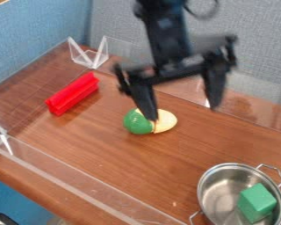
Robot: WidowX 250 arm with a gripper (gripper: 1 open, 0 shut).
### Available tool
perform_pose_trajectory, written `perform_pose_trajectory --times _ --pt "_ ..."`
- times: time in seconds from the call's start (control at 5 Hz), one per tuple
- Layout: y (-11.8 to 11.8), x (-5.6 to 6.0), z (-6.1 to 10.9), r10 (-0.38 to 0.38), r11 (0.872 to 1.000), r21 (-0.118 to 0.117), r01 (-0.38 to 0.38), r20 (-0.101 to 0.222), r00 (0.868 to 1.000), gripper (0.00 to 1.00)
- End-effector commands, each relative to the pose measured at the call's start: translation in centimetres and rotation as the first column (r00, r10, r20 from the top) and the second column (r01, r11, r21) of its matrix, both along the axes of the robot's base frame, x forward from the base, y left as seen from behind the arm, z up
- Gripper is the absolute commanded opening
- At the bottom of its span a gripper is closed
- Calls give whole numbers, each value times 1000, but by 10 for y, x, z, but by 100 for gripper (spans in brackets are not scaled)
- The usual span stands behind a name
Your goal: Put the green block into the metal pot
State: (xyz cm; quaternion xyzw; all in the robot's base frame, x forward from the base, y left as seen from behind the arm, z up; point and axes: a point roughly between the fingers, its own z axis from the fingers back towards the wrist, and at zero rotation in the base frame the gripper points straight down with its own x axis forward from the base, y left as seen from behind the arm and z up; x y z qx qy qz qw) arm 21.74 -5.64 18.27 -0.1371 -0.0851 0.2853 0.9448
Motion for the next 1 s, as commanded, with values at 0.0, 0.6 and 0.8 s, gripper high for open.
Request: perform_pose_trajectory --times 0.0,0.6,0.8 --pt "12 6 11 -10 1000 6 9 41 999 100" --pt "7 2 -8 -88 995 62 84 59 994 100" --pt "7 5 -17 -96 993 78 90 64 993 100"
